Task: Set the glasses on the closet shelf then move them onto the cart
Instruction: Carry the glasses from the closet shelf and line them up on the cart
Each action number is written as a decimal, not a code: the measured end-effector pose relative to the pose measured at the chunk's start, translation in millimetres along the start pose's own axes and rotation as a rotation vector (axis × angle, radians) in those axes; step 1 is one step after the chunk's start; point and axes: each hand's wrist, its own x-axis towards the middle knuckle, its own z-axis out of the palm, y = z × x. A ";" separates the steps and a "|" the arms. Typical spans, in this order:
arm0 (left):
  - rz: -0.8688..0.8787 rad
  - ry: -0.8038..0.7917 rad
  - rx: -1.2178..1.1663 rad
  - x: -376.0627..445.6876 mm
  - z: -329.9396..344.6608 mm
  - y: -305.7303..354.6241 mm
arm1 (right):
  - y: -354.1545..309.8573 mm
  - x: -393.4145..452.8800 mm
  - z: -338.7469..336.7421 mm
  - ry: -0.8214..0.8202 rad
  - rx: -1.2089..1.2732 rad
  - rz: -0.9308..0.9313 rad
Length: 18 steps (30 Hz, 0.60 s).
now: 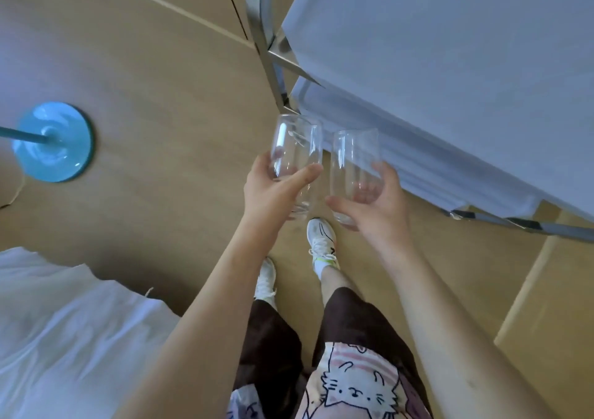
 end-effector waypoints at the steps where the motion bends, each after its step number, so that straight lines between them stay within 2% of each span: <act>1: -0.005 -0.010 0.005 9.8 3.1 -6.7 | 7.7 7.4 2.9 0.010 0.006 0.003; 10: 0.066 -0.077 0.040 84.1 10.7 -65.0 | 76.4 64.7 29.3 0.086 0.060 -0.039; 18: 0.265 -0.167 -0.005 162.0 29.9 -106.3 | 114.4 135.6 35.7 0.142 0.215 -0.228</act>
